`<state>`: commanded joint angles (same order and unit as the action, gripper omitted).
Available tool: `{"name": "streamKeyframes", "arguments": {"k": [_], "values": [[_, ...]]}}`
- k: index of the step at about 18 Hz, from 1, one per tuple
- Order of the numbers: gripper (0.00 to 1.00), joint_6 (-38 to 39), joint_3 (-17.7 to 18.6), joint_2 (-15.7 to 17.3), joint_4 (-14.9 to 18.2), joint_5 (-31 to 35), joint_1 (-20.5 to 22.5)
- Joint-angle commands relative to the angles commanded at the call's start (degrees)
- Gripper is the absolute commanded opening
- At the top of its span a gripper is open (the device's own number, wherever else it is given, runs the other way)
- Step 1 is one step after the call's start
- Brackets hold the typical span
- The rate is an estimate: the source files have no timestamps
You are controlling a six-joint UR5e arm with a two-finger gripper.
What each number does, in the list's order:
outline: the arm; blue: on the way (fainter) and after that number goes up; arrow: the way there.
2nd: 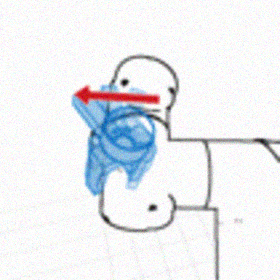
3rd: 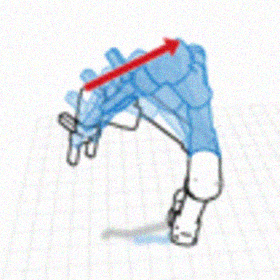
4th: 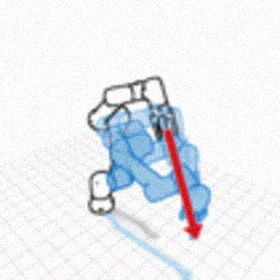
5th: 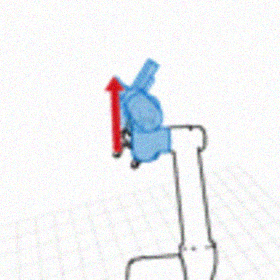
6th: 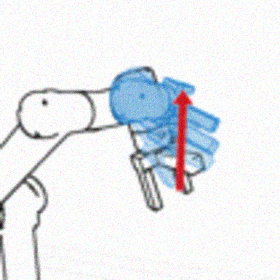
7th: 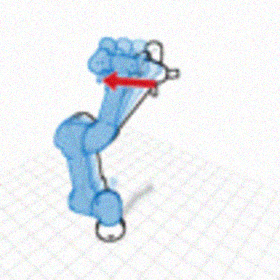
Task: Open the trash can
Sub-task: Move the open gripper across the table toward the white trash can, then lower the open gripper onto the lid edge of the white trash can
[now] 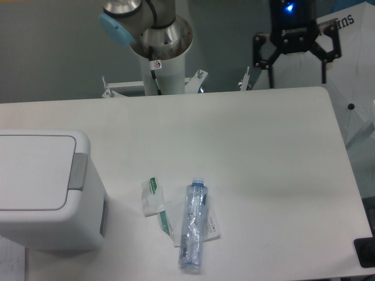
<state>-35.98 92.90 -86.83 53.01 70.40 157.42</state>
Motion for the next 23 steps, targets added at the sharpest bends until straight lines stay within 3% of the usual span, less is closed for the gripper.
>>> {"name": "streamKeyframes", "arguments": {"k": [6, 23], "values": [[1.00, 19.8, -0.3, -1.5, -0.5, -0.2, -8.3], [1.00, 37.7, 0.1, -7.4, -3.9, -0.1, -23.4]]}}
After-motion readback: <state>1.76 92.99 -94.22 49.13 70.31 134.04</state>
